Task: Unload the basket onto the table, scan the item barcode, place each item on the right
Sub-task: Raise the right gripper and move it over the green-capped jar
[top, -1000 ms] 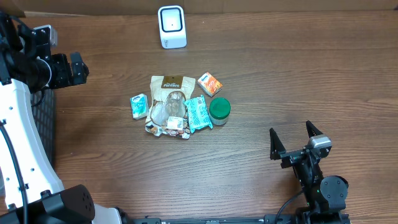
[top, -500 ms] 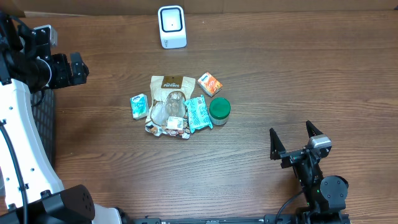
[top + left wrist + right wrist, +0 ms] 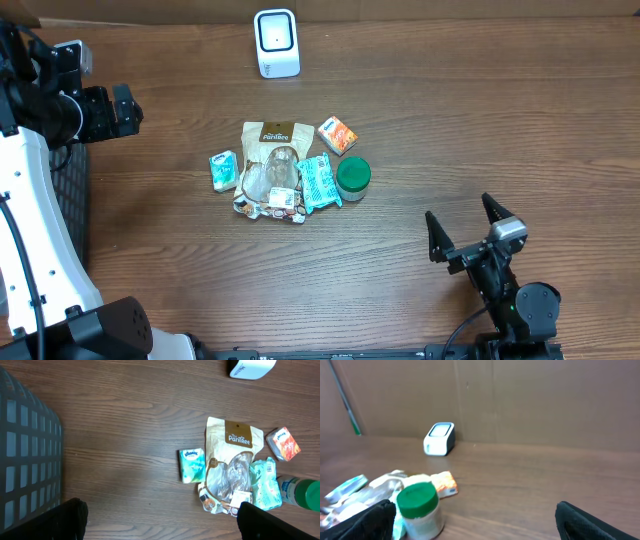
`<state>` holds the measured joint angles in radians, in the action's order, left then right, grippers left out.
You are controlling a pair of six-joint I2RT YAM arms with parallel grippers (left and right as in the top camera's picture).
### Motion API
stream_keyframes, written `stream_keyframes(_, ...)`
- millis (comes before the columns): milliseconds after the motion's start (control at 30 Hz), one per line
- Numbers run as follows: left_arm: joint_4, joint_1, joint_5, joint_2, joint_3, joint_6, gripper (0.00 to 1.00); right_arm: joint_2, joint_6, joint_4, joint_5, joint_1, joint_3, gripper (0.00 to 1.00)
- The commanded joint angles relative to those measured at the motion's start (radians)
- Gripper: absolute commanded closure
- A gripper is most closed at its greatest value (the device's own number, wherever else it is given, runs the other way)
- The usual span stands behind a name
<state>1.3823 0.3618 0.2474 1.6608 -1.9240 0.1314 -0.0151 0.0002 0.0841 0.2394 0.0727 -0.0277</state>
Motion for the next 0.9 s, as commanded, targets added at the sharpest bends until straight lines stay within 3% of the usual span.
stream_keyframes(0,0.001,-0.002,0.008,0.004,-0.008,0.018,0.01,-0.037,0.006,0.024,0.041,0.005,-0.099,0.0)
stream_keyframes(333,0.001,-0.002,0.008,0.004,-0.008,0.018,0.0,-0.363,0.0,0.23,0.084,0.005,-0.473,0.0)
stream_keyframes(867,0.001,-0.002,0.008,0.004,-0.008,0.018,0.0,-1.008,-0.002,0.837,0.156,0.005,-1.173,0.0)
